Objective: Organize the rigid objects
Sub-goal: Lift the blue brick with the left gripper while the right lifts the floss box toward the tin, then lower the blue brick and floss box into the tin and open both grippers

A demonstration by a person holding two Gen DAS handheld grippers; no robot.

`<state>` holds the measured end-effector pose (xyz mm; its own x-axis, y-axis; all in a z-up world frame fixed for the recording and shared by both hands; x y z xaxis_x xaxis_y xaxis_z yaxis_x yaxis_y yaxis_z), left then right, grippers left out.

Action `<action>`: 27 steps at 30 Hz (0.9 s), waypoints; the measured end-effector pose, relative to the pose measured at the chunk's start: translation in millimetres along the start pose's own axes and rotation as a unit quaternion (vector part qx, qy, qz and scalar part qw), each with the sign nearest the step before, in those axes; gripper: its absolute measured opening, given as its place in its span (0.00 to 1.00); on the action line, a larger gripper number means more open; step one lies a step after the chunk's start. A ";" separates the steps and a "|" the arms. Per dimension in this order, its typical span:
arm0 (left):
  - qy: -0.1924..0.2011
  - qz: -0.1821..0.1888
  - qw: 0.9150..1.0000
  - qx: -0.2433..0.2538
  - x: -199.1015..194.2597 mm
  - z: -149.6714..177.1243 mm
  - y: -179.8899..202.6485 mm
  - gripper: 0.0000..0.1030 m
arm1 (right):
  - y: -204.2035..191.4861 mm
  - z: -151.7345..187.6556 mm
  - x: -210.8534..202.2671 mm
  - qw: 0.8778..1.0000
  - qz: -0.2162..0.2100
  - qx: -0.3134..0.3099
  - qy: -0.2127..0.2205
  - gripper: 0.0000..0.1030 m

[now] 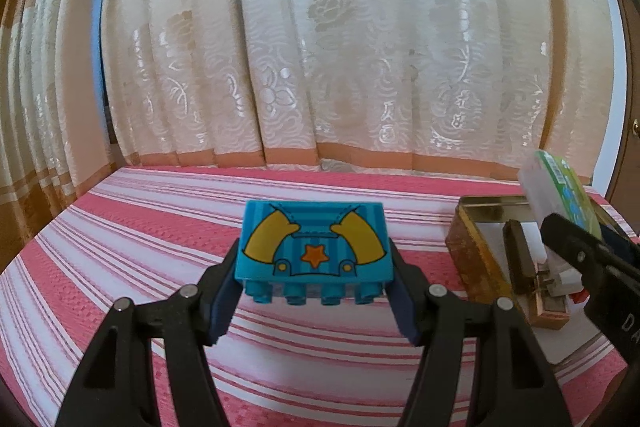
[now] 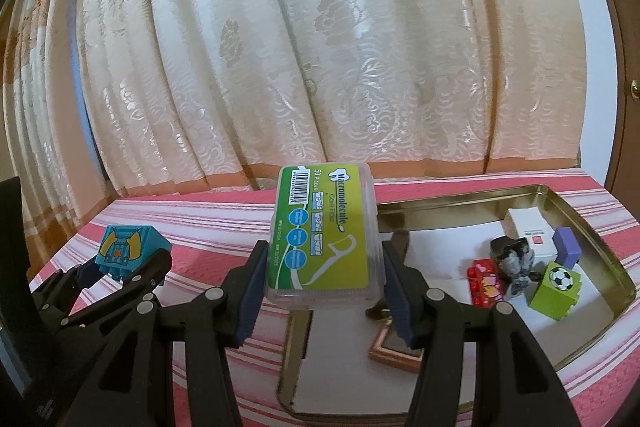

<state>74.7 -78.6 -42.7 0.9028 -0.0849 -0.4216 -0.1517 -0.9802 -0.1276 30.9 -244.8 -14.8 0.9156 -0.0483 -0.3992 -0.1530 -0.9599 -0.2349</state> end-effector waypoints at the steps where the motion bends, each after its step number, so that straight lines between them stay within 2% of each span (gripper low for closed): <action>1: 0.001 0.000 1.000 0.000 -0.8 -0.7 1.7 0.62 | 1.9 -0.4 -0.6 1.000 0.001 0.000 0.001 0.55; 13: 0.024 0.005 1.000 0.016 -14.1 -19.0 29.4 0.63 | 37.9 -12.6 -8.8 1.000 0.017 0.014 0.013 0.55; 20: 0.043 0.023 0.999 0.018 -24.6 -39.1 47.8 0.63 | 70.4 -24.1 -11.8 0.998 0.041 0.033 0.021 0.55; 27: 0.053 0.055 0.996 0.034 -26.5 -51.9 85.1 0.63 | 108.3 -34.6 -12.8 0.996 0.068 0.052 0.026 0.55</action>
<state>58.7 -169.1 4.2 0.9159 -0.2141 -0.3395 -0.2769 -0.9494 -0.1484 15.5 -357.6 -4.4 0.9017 -0.1923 -0.3872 -0.3114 -0.9102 -0.2730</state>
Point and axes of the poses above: each gripper's, at about its wrist camera, not at the fingertips, and x roughly the way its jaws point, y to its right, z to its underside, the point moved 7 cm from there along x, roughly the way its jaws point, and after that the axes turned 8 degrees about x, right-handed, at the moved point
